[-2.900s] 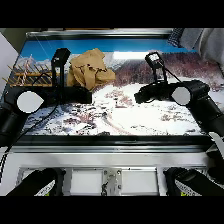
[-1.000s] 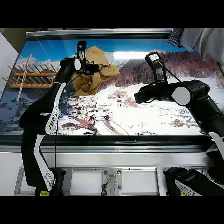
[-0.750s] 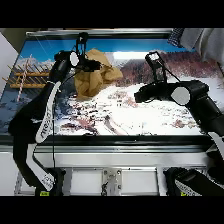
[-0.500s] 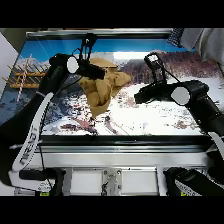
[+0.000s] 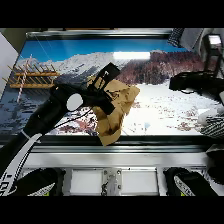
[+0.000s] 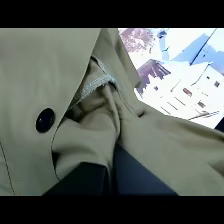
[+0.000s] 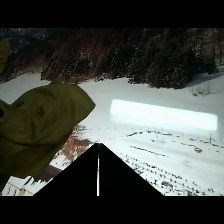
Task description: Fold the clothes and pants, and hang the long-sleeved shirts on hangers.
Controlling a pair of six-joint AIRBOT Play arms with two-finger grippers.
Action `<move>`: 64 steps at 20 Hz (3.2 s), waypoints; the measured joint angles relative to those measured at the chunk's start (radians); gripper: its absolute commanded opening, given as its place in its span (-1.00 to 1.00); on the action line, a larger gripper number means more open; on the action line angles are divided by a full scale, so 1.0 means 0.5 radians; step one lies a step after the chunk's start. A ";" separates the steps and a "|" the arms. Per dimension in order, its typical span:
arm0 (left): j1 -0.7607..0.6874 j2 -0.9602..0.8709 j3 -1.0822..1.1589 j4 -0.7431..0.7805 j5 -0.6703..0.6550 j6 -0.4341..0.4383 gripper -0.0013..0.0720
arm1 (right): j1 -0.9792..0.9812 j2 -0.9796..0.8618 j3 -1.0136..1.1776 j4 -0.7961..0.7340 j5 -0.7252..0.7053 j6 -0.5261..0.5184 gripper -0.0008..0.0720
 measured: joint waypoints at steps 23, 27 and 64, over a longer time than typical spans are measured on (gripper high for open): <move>0.686 -0.115 -0.248 -0.560 0.063 -0.531 0.92 | -0.143 -0.742 -0.313 1.173 0.313 -0.549 0.90; 0.729 -0.549 0.391 -0.552 -0.126 -0.304 0.92 | -0.142 -0.649 -0.584 1.156 0.333 -0.503 0.90; 0.730 0.185 1.285 -0.494 -0.528 -0.084 -0.88 | 0.144 -0.367 1.227 0.072 0.690 -0.031 -0.92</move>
